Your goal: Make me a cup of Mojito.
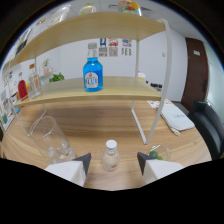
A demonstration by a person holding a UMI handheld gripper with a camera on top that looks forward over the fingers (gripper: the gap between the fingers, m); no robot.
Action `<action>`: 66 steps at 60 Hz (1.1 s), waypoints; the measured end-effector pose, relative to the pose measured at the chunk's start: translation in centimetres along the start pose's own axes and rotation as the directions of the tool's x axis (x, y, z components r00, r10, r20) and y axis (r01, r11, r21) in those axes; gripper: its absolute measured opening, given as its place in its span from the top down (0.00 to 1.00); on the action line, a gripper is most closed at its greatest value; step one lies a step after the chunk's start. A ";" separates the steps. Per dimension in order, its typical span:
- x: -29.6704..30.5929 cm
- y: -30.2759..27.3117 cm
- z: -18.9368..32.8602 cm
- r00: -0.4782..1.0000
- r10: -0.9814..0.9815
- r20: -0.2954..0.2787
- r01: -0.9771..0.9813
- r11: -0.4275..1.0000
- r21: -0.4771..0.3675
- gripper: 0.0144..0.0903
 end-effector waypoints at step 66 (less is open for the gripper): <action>-25.6 -18.6 -22.5 0.997 -0.014 0.082 -0.014 0.944 0.331 0.06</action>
